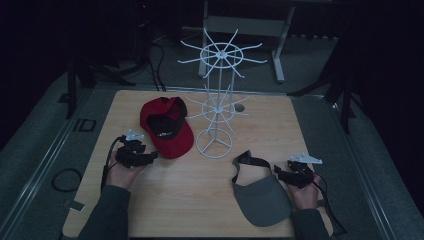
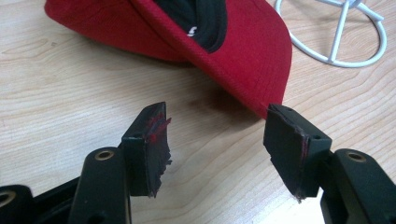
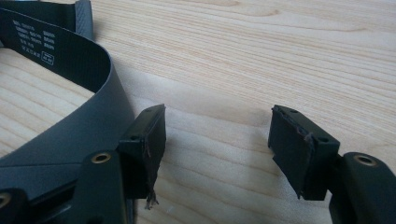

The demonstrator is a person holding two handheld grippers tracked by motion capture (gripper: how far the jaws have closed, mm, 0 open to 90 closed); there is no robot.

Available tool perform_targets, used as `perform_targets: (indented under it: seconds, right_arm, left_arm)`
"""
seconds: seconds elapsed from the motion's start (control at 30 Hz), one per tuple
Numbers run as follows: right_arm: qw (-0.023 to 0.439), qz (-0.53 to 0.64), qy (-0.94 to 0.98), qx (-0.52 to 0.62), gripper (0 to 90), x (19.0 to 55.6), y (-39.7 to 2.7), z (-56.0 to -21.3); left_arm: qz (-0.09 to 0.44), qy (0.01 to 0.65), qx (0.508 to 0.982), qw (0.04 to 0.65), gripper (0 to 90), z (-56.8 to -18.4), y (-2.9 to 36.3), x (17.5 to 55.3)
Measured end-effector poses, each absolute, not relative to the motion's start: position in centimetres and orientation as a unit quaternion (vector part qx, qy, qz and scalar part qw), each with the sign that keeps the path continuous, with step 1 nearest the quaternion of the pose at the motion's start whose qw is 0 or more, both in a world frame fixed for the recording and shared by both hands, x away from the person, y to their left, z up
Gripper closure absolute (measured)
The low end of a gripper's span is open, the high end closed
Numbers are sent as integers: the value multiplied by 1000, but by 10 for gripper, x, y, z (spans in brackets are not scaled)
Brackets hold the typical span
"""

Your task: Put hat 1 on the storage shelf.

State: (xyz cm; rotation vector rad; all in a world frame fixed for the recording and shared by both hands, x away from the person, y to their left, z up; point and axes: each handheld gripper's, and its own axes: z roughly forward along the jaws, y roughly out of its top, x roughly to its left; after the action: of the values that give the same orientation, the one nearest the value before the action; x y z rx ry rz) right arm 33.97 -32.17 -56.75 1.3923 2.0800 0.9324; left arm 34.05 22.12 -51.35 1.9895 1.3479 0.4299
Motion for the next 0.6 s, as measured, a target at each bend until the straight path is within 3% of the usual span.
perform_targets:
  seconds: [0.6]
  right_arm:
    - [233,340,758,506,364,339,-322,-567]
  left_arm:
    - [142,514,774,342,391,-517,205,355]
